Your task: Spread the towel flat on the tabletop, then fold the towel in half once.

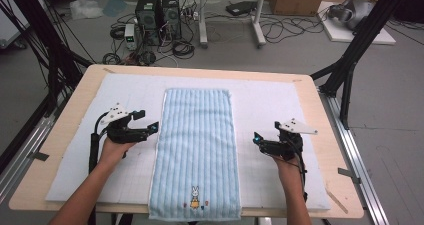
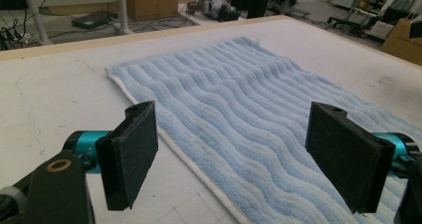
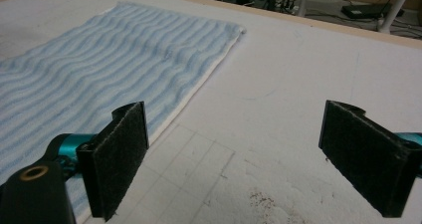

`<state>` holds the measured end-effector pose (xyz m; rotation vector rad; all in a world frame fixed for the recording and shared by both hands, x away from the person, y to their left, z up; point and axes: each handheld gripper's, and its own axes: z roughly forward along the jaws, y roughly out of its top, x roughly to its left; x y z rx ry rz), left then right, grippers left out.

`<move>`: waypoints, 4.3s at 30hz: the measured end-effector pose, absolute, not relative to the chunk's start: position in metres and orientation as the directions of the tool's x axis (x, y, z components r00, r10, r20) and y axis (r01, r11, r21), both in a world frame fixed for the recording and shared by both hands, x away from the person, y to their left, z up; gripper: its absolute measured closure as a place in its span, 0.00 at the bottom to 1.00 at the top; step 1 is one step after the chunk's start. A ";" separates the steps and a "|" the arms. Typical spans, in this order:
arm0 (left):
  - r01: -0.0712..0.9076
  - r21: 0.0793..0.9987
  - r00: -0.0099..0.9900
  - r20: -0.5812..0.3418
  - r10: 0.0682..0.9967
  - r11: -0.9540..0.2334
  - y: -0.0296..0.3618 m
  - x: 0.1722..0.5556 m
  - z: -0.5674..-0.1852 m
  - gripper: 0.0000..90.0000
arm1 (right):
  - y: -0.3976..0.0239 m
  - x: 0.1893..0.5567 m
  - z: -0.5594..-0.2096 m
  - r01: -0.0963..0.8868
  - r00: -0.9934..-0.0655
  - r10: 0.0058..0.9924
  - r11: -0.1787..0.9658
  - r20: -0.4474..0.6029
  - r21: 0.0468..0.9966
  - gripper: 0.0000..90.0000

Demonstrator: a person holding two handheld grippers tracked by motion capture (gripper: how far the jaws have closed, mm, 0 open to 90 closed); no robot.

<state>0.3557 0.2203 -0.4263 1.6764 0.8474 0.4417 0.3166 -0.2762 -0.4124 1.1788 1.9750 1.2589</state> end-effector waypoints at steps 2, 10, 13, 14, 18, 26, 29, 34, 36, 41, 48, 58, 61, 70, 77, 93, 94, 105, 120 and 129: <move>0.306 0.948 0.662 -0.150 0.735 -0.082 0.221 0.357 -0.427 0.24 | -0.276 0.317 -0.413 0.396 -0.491 0.870 0.195 0.027 0.897 0.13; 0.313 0.946 0.657 -0.153 0.738 -0.082 0.221 0.358 -0.428 0.24 | -0.276 0.317 -0.414 0.404 -0.488 0.872 0.200 0.026 0.893 0.13; 0.323 0.943 0.652 -0.163 0.741 -0.077 0.222 0.358 -0.428 0.24 | -0.276 0.318 -0.415 0.405 -0.492 0.870 0.202 0.027 0.892 0.13; 0.324 0.943 0.651 -0.164 0.741 -0.076 0.223 0.359 -0.428 0.24 | -0.276 0.318 -0.415 0.406 -0.492 0.870 0.202 0.027 0.891 0.13; 0.363 0.930 0.633 -0.203 0.747 -0.056 0.223 0.359 -0.429 0.24 | -0.275 0.319 -0.416 0.422 -0.488 0.872 0.194 0.042 0.885 0.13; 0.392 0.919 0.625 -0.237 0.744 -0.036 0.219 0.361 -0.432 0.25 | -0.276 0.322 -0.418 0.434 -0.500 0.865 0.198 0.052 0.879 0.13; 0.405 0.914 0.619 -0.250 0.744 -0.031 0.214 0.363 -0.434 0.22 | -0.275 0.324 -0.420 0.442 -0.506 0.860 0.197 0.062 0.875 0.13; 0.419 0.908 0.597 -0.284 0.751 0.010 0.213 0.370 -0.430 0.21 | -0.276 0.324 -0.420 0.442 -0.507 0.859 0.189 0.070 0.877 0.13; 0.434 0.901 0.588 -0.289 0.755 0.007 0.211 0.375 -0.430 0.21 | -0.277 0.324 -0.419 0.440 -0.505 0.860 0.177 0.079 0.880 0.13; 0.444 0.896 0.573 -0.282 0.769 -0.002 0.206 0.393 -0.424 0.21 | -0.279 0.324 -0.419 0.433 -0.502 0.860 0.162 0.088 0.887 0.13; 0.463 0.886 0.538 -0.252 0.804 -0.032 0.203 0.422 -0.414 0.24 | -0.275 0.326 -0.419 0.448 -0.520 0.846 0.154 0.117 0.881 0.13; 0.567 0.823 0.412 -0.244 0.878 -0.037 0.199 0.446 -0.442 0.30 | -0.271 0.325 -0.419 0.451 -0.531 0.841 0.176 0.105 0.875 0.13; 0.576 0.816 0.404 -0.241 0.882 -0.040 0.197 0.449 -0.445 0.30 | -0.270 0.325 -0.419 0.456 -0.530 0.841 0.176 0.107 0.872 0.13; 0.590 0.797 0.444 -0.188 0.876 -0.128 0.179 0.459 -0.447 0.43 | -0.270 0.328 -0.422 0.469 -0.532 0.839 0.183 0.111 0.864 0.13; 0.550 0.792 0.491 -0.050 0.870 -0.264 0.164 0.454 -0.451 0.62 | -0.269 0.330 -0.424 0.486 -0.535 0.836 0.187 0.122 0.854 0.13; 0.532 0.797 0.553 -0.074 0.830 -0.284 0.165 0.452 -0.451 0.94 | -0.223 0.370 -0.431 0.533 -0.559 0.821 0.246 0.118 0.810 0.13; 0.533 0.799 0.554 -0.081 0.829 -0.279 0.165 0.453 -0.451 0.94 | -0.220 0.375 -0.432 0.540 -0.553 0.824 0.241 0.124 0.806 0.13; 0.544 0.797 0.555 -0.109 0.824 -0.261 0.168 0.453 -0.451 0.93 | -0.205 0.422 -0.436 0.558 -0.528 0.842 0.245 0.112 0.793 0.45; 0.572 0.796 0.528 -0.171 0.832 -0.199 0.173 0.456 -0.452 0.95 | -0.166 0.459 -0.444 0.622 -0.504 0.861 0.312 0.062 0.718 0.92; 0.536 0.844 0.492 -0.290 0.821 -0.024 0.189 0.465 -0.433 0.95 | -0.163 0.460 -0.426 0.505 -0.558 0.830 0.344 -0.005 0.792 0.95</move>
